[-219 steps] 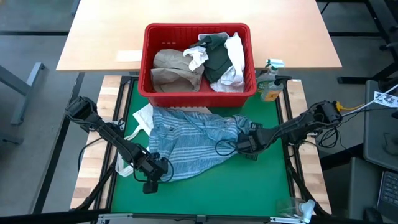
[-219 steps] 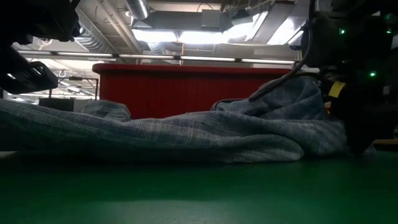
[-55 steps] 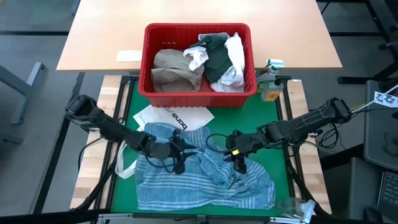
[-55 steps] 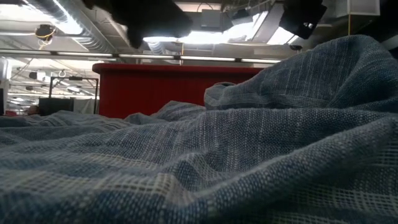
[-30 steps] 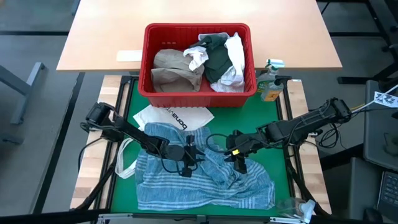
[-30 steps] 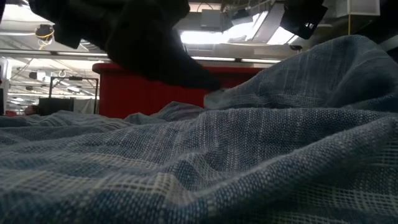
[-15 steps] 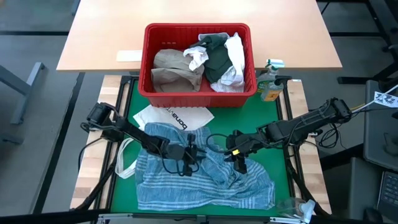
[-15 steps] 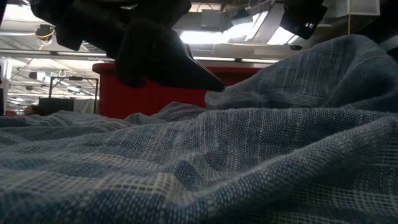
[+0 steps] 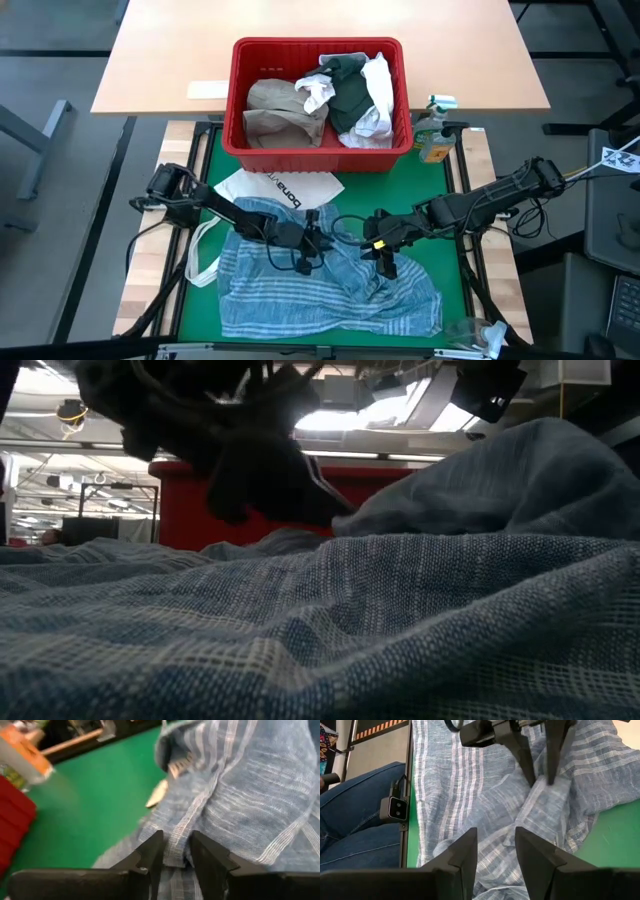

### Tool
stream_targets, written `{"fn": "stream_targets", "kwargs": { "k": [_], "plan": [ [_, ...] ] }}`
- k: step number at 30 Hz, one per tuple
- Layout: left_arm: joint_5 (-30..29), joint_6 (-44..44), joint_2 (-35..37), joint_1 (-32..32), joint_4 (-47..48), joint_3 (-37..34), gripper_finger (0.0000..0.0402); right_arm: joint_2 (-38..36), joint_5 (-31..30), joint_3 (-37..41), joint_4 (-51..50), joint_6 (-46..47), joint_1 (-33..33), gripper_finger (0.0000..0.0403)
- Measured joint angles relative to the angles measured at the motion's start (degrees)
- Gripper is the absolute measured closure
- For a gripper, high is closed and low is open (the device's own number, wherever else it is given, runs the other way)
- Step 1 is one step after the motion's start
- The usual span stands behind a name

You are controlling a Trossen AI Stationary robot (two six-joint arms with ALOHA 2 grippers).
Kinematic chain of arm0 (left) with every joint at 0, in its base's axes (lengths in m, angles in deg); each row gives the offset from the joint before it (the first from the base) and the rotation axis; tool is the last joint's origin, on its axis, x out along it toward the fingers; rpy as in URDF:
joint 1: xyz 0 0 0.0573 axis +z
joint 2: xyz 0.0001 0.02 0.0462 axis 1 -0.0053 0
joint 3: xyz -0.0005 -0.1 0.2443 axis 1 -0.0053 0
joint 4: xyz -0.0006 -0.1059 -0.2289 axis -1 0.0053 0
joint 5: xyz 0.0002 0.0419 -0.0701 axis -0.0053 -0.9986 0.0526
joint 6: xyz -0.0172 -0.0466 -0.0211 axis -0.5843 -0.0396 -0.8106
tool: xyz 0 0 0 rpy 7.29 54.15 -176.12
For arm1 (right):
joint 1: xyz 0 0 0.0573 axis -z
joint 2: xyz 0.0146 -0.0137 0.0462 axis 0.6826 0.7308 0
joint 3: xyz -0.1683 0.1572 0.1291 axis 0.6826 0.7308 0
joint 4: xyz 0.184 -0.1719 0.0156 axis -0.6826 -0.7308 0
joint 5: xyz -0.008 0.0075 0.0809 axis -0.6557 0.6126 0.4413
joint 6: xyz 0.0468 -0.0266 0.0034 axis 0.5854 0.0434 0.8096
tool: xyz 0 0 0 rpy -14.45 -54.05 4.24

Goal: Fold Laundry from Bin
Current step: Fold the blue polo shirt

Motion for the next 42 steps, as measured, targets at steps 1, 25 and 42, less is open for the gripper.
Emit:
{"fn": "stream_targets", "kwargs": {
  "k": [1, 25, 42],
  "plan": [
    [1.8, -0.1, -0.5, 0.3, 0.0, 0.0, 0.0305, 0.0, 0.0, 0.0, 0.0, 0.0, 0.0, 0.0272],
    [-6.9, -7.6, 0.2, 4.7, -21.9, 1.0, 0.0399, -7.0, -3.6, 0.0, -0.7, 0.0, 0.0, 0.0272],
    [0.7, -7.2, 0.5, 16.8, -16.9, 15.3, 0.0401, -8.3, -21.0, 0.0, -24.1, 10.7, 0.0, 0.0272]
  ]
}}
